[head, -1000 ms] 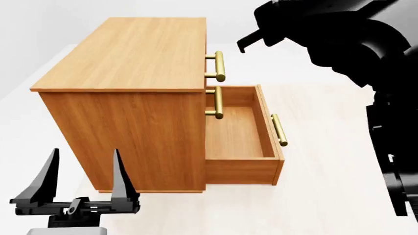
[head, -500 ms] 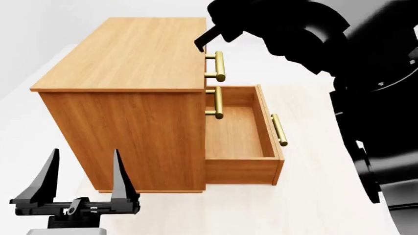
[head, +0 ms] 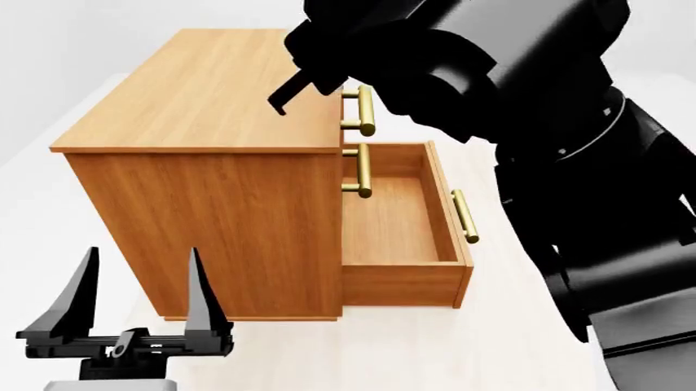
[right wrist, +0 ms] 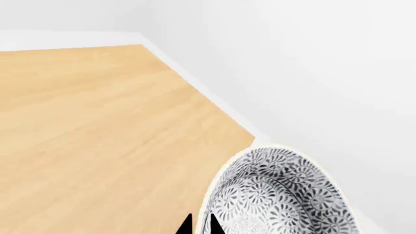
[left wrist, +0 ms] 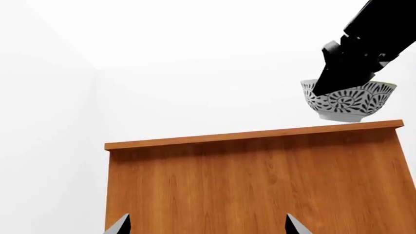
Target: Put the bowl on top of the cabinet.
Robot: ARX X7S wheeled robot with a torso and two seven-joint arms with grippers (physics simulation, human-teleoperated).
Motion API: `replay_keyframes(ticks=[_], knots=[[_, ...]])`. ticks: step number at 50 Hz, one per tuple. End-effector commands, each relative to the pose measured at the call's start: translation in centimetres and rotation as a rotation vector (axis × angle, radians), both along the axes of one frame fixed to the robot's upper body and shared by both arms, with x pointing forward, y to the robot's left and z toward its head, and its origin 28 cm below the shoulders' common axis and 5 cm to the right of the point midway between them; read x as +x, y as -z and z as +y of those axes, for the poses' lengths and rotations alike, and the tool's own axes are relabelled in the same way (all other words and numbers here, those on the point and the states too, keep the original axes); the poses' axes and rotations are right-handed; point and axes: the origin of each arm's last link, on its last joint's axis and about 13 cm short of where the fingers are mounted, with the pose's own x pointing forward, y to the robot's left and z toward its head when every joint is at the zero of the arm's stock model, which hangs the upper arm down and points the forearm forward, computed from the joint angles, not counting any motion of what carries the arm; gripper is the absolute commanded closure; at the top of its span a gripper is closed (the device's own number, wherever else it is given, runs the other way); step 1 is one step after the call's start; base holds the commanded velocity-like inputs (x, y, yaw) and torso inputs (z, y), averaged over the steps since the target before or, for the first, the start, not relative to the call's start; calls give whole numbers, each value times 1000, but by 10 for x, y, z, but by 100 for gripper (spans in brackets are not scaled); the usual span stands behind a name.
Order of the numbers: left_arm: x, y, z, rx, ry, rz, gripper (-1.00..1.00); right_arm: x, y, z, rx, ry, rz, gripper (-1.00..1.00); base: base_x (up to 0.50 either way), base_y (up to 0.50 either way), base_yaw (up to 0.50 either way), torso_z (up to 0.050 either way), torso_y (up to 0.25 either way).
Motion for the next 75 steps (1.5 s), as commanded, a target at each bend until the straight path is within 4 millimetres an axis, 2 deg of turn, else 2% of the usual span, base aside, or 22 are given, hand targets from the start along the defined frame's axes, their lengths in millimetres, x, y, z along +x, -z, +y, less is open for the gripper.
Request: replay_keyframes(ticks=[1, 8, 15, 29, 51, 75], knots=[[0, 0, 0, -2, 1, 0, -100, -1, -3, 10, -14, -8, -17, 100, 0, 0, 0, 0, 0], [-1, -1, 0, -2, 1, 0, -100, -2, -13, 16, -23, -12, -32, 100, 0, 0, 0, 0, 1], [0, -1, 0, -1, 2, 0, -100, -3, -13, 22, -43, -23, -34, 100, 0, 0, 0, 0, 0], [0, -1, -1, -3, 4, -2, -100, 1, 1, 33, -54, -44, -9, 100, 0, 0, 0, 0, 1], [-1, -1, -1, -3, 5, -4, -100, 3, 12, 40, -71, -56, 4, 100, 0, 0, 0, 0, 0], [-1, -4, -1, -4, 6, -4, -100, -11, 1, 51, -77, -102, -20, 100, 0, 0, 0, 0, 0]])
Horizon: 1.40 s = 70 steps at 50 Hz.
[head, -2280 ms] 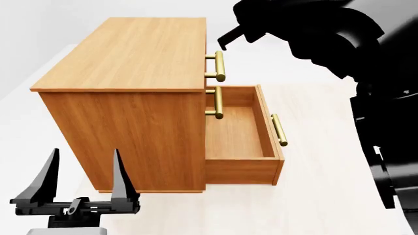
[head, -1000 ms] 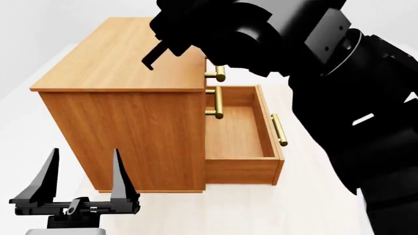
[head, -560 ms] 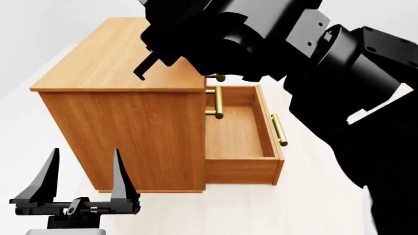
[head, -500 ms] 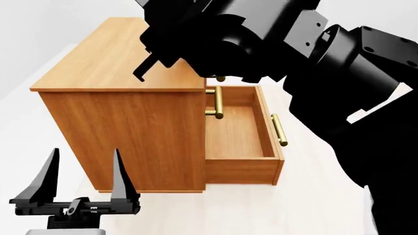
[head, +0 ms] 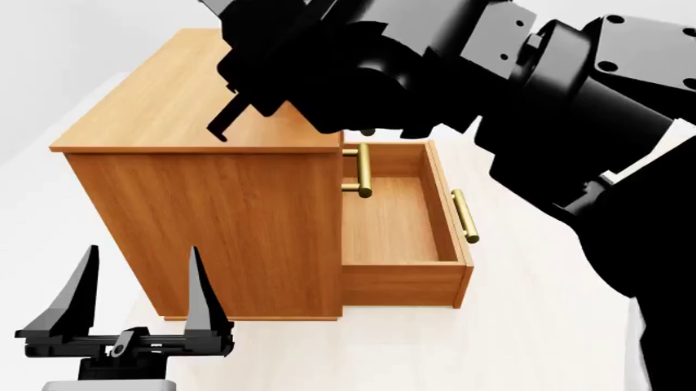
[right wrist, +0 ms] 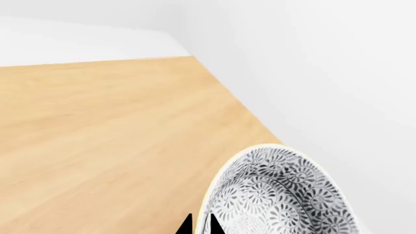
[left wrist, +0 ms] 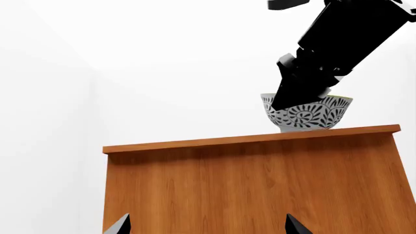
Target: Put the bowl on top of the cabinet.
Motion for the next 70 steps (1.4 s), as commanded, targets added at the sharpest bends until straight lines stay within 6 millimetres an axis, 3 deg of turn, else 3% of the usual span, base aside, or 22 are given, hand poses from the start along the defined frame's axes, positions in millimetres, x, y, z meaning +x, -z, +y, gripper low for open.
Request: replay_keyframes(ticks=[1, 50, 51, 70], knots=[[0, -1, 0, -1, -1, 0, -100, -6, -6, 4, -10, -6, -40, 100, 0, 0, 0, 0, 0], [0, -1, 0, -1, 0, -1, -100, -2, 2, 5, 3, -20, -26, 100, 0, 0, 0, 0, 0], [0, -1, 0, 0, -2, -2, -100, -1, 3, 5, 1, -19, -31, -100, 0, 0, 0, 0, 0], [0, 0, 0, -3, -3, -2, -100, 0, 4, 4, -3, -21, -34, -100, 0, 0, 0, 0, 1]])
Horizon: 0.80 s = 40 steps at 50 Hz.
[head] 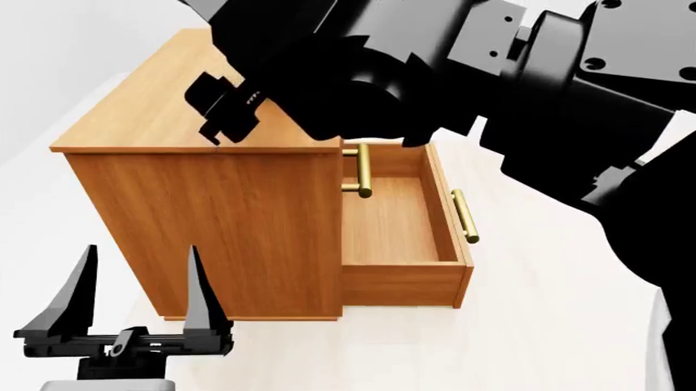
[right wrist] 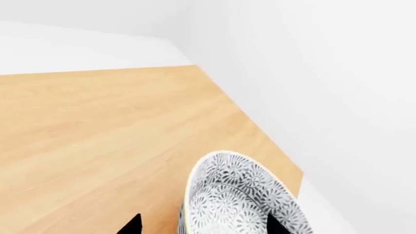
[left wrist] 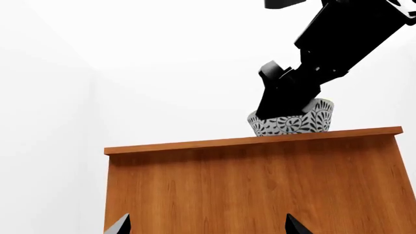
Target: Put the bowl on top of the cabinet.
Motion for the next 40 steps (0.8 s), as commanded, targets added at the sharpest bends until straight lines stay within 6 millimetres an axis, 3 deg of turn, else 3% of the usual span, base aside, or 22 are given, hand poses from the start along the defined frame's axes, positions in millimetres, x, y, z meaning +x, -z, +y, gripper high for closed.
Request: replay_keyframes(ticks=[1, 28, 40], knots=[[0, 1, 0, 0, 0, 0, -100, 1, 0, -1, 0, 1, -5, -100, 0, 0, 0, 0, 0], [0, 1, -1, 3, 1, 1, -100, -22, -32, -5, 89, -30, -64, -100, 0, 0, 0, 0, 0], [0, 1, -1, 4, 3, 2, -100, -40, -64, -14, 169, -45, -122, -100, 0, 0, 0, 0, 0]])
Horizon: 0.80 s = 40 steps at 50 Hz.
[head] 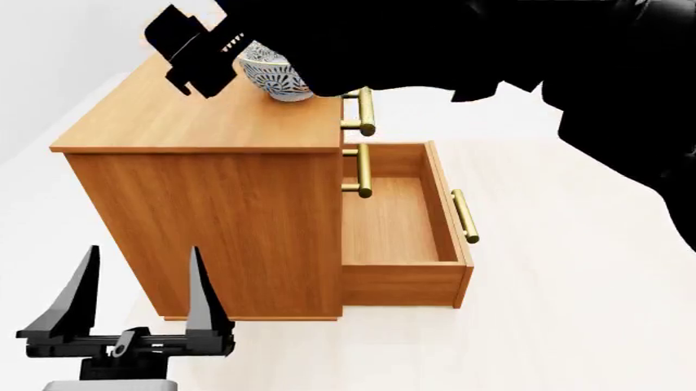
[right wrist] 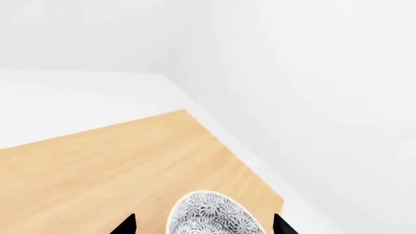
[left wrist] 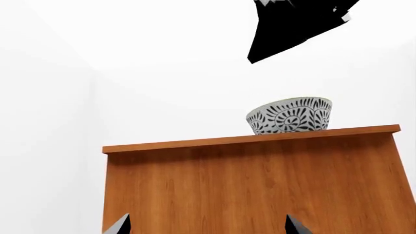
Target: Put the bowl on top of the cabinet.
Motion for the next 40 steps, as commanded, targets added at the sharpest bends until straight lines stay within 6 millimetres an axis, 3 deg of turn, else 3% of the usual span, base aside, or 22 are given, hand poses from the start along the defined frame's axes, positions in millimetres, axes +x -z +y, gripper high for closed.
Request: replay_keyframes(ticks=[1, 12, 40], knots=[[0, 0, 0, 2, 2, 1, -100, -16, -26, -8, 64, -12, -51, -100, 0, 0, 0, 0, 0], [0, 0, 0, 3, 3, 2, -100, -23, -44, -27, 117, 12, -98, -100, 0, 0, 0, 0, 0], [0, 3, 0, 5, 2, 4, -100, -31, -59, -73, 203, 100, -177, -100, 0, 0, 0, 0, 0]])
